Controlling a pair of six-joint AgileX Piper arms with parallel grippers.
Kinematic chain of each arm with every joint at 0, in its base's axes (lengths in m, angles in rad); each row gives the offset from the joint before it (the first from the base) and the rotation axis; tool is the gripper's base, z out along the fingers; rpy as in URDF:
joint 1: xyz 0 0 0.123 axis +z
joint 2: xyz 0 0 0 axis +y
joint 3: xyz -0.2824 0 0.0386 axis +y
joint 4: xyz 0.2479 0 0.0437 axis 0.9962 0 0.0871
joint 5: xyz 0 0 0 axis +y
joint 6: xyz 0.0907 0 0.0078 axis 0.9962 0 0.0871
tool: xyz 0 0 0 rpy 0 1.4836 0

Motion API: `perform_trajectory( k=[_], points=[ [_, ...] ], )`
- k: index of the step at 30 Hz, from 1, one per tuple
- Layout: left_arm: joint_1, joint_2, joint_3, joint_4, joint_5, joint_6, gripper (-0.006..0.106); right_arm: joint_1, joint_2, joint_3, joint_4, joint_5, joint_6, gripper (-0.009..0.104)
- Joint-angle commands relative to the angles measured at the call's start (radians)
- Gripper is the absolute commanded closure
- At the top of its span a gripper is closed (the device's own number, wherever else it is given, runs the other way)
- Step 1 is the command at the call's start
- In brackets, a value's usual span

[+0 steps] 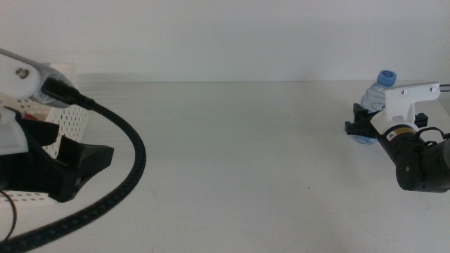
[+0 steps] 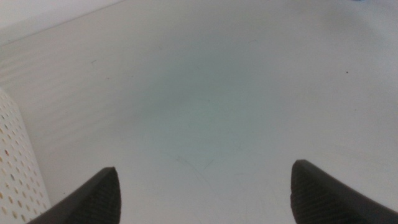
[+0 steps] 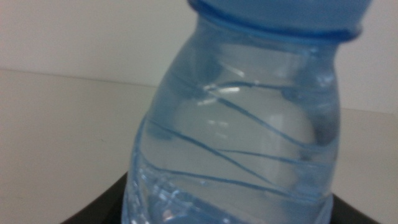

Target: Use arms to grab the bottles and put them into the dustbin to the left of the table.

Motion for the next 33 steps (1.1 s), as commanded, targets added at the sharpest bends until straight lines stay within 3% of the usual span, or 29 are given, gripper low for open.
perform_trajectory(
  k=[1,2,8,14,23,33],
  points=[
    [-0.006,-0.006,-0.027,-0.019,-0.063,-0.008,0.010,-0.009,-0.054,-0.023,-0.008,-0.069,0.003,0.081],
    [-0.006,-0.006,-0.027,-0.019,-0.063,-0.008,0.010,-0.007,-0.059,-0.023,-0.007,-0.064,0.010,0.093],
    [-0.006,-0.006,-0.027,-0.019,-0.063,-0.008,0.010,0.031,-0.136,-0.022,-0.057,0.030,0.045,0.095],
    [-0.006,-0.006,-0.027,-0.019,-0.063,-0.008,0.010,0.119,-0.240,-0.024,-0.218,0.098,0.089,0.095],
    [-0.006,-0.006,-0.027,-0.019,-0.063,-0.008,0.010,0.267,-0.240,-0.132,-0.520,0.113,0.320,0.095],
    [-0.006,-0.006,-0.027,-0.019,-0.063,-0.008,0.010,0.402,-0.080,-0.377,-0.571,0.179,0.385,0.095]
  ],
)
